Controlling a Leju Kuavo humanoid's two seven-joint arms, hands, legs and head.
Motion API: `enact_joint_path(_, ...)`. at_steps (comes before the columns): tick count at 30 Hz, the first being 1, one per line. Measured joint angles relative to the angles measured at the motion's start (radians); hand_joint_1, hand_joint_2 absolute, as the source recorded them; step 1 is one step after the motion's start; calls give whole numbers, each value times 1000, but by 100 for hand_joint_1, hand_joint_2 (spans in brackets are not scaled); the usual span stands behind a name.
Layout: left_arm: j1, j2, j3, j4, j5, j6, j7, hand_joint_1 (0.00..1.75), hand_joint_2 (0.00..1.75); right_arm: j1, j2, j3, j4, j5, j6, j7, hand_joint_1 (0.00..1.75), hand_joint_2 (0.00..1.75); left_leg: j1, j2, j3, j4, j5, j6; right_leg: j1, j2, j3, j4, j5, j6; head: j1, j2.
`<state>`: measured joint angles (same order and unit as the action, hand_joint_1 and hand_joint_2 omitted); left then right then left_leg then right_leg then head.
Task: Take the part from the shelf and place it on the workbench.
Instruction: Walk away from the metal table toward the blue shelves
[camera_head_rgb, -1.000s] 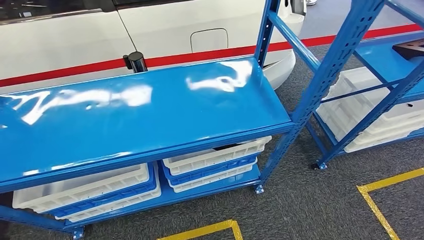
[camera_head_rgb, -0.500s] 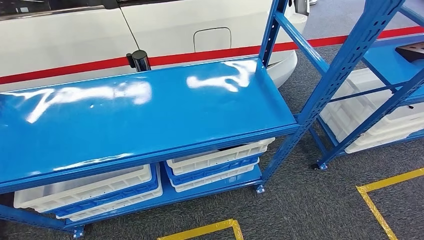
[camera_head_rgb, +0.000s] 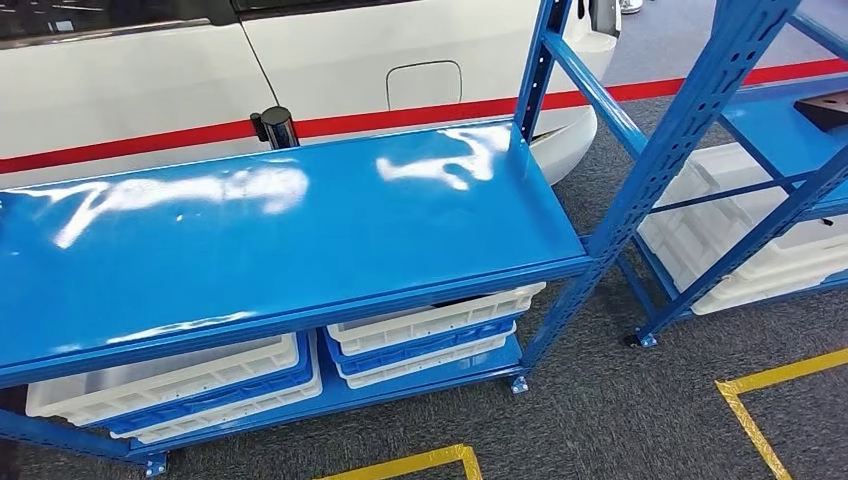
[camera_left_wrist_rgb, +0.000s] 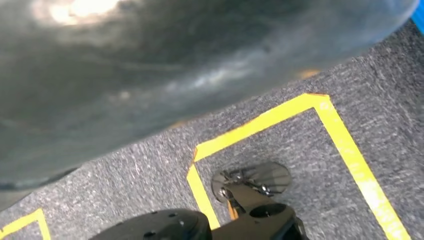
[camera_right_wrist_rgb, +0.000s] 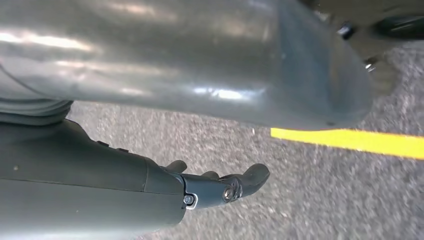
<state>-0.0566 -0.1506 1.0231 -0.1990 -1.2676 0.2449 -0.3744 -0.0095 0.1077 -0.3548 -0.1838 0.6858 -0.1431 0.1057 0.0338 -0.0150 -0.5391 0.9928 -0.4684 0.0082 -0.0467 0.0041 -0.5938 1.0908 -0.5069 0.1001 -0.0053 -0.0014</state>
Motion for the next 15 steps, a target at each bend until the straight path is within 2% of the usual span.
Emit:
enact_joint_path(1, 0, 0, 0, 0, 0, 0, 0, 0, 0, -1, 1, 0, 0, 1, 0, 0, 0, 0, 0, -2, 1, 4, -5, -10, -3, -1, 22, -51, 22, 8, 3, 0)
enact_joint_path(2, -1, 1, 0, 0, 0, 0, 0, 0, 0, -2, 2, 0, 0, 2, 0, -1, 0, 0, -1, -3, 2, 7, -10, -19, -4, 0, 36, -79, 34, 5, 5, 0)
enact_joint_path(5, -1, 1, 0, 0, 0, 0, -3, 0, 0, -3, 2, 0, 0, 2, 0, -2, 0, 0, 0, -6, 5, 5, -12, -38, 3, 3, 39, -78, 38, -30, 3, 0)
enact_joint_path(7, -1, 0, 0, 0, -1, 0, -5, 0, 0, -3, 2, 0, 0, 2, 0, -3, 0, 0, 6, -1, 2, 18, -21, -45, 5, 2, 39, -76, 38, -46, 2, 0)
enact_joint_path(8, -1, 0, 0, 0, -1, 0, -6, 0, 0, -3, 2, 0, 0, 2, 0, -3, 0, 0, 6, 3, -11, 49, -40, -46, 5, 1, 41, -76, 37, -53, 1, 0)
enact_joint_path(9, -1, 0, 0, 0, -1, 0, -6, 0, 0, -3, 2, 0, 0, 2, 0, -3, 0, 0, 6, 7, -36, 104, -69, -46, 7, 0, 43, -77, 36, -60, 0, 0)
enact_joint_path(11, -1, 0, 0, 0, -1, 0, -7, 0, 0, -3, 2, 0, 0, 2, 0, -3, 0, 0, 2, 11, -110, 248, -130, -43, 15, -4, 46, -77, 32, -70, -1, 0)
enact_joint_path(12, 0, 0, 0, 0, -1, 0, -7, 0, 0, -2, 2, 0, 0, 2, 0, -3, 0, 0, 1, 11, -140, 300, -142, -41, 19, -5, 49, -77, 29, -73, -1, 0)
enact_joint_path(13, 1, 0, 0, 0, -1, 0, -7, 0, 0, -2, 2, 0, 0, 2, 0, -3, 0, 0, -1, 11, -152, 315, -132, -36, 23, -5, 53, -77, 27, -77, 0, 0)
enact_joint_path(14, 1, 0, 0, 0, -2, 0, -7, 0, 0, -3, 2, 0, 0, 2, 1, -3, 0, 0, -3, 11, -146, 291, -104, -30, 27, -5, 59, -77, 24, -80, 0, 0)
enact_joint_path(15, 1, 0, 0, 0, -2, 1, -7, 0, 0, -3, 2, 0, 0, 3, 1, -3, 0, 0, -6, 12, -123, 233, -62, -21, 29, -5, 65, -77, 20, -83, 0, 0)
